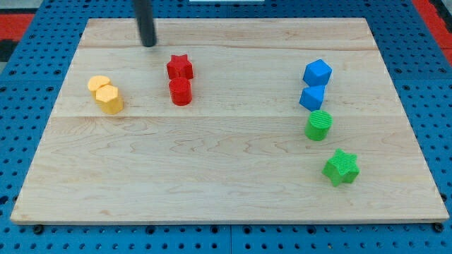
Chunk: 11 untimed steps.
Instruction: Separate the yellow blocks from each other
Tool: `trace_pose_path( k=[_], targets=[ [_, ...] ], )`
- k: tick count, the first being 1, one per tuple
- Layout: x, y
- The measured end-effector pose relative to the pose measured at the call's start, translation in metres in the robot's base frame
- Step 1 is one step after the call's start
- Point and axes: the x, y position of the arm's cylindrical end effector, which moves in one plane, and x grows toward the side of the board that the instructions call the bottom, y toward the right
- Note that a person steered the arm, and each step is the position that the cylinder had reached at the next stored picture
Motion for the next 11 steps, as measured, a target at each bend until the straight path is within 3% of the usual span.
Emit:
trace_pose_path(
  k=[3,5,7,9,11],
  targets=[
    [0.108,-0.034],
    [0.180,-0.018],
    [0.214,-0.040],
    [0.218,0.032],
    [0.196,0.048]
  ],
)
